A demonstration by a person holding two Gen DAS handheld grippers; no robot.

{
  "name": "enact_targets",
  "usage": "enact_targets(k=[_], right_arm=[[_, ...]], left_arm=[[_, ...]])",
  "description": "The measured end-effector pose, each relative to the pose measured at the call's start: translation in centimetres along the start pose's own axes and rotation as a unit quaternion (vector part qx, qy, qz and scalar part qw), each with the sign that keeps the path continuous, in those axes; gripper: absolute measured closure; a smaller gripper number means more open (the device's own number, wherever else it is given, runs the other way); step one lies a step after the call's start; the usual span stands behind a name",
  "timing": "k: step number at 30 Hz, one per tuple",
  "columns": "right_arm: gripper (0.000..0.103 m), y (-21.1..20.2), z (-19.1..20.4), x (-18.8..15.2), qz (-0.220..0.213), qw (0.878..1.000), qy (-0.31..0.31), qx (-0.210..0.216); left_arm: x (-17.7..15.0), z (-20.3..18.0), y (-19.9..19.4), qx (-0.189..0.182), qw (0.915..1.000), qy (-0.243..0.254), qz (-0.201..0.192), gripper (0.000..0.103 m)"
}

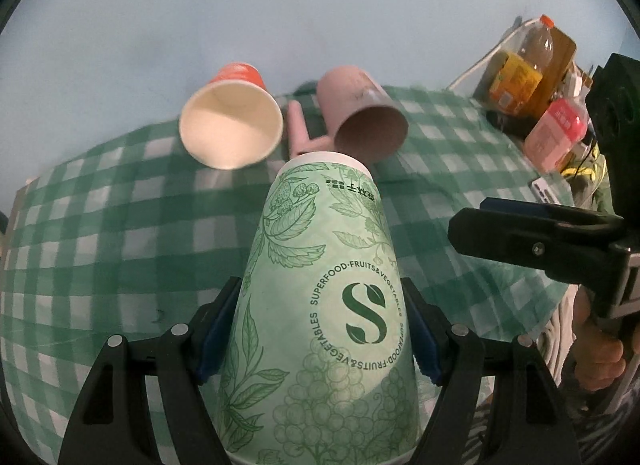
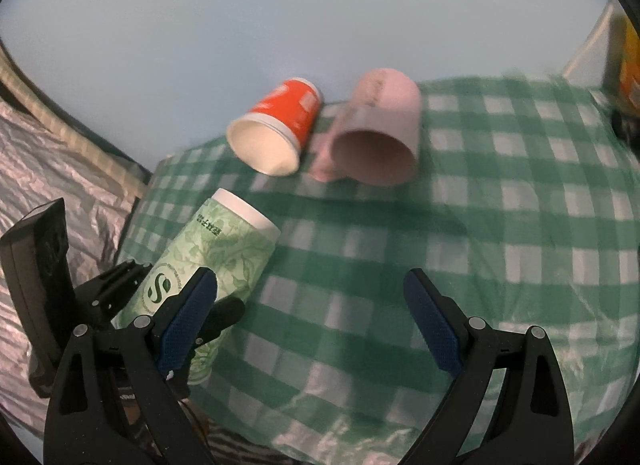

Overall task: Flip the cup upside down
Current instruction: 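Lift the green cup with the left gripper and carry it toward the right gripper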

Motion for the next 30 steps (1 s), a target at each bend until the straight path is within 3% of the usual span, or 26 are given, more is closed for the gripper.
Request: enact_targets(k=[14, 21, 30], right_arm=[[0.009, 0.8, -0.8, -0.3, 0.012, 1.0, 0.009, 0.0], [0.009, 1.2, 0.1, 0.1, 0.024, 0.999, 0.032, 0.022], [0.009, 3.6, 1.8, 0.1, 0.063, 0.996, 0.061, 0.029]], left_arm=[[-0.3, -1.2, 2.5, -0.008, 0.9991, 0.005, 0.042, 0.022], [-0.1, -0.4, 0.0, -0.023, 0.9995, -0.005, 0.023, 0.02], [-0.4, 4.1, -4.4, -0.015, 0.9983, -0.051, -0.021, 0.016]])
Point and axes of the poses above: each gripper's, at about its wrist camera, not at the fingertips, and y roughly the way its jaws point, z to its left, x to its top, the point moved 4 cm from there along y, roughly the way its jaws point, and after that the axes turned 13 degrees about y, right-handed, at the moved point
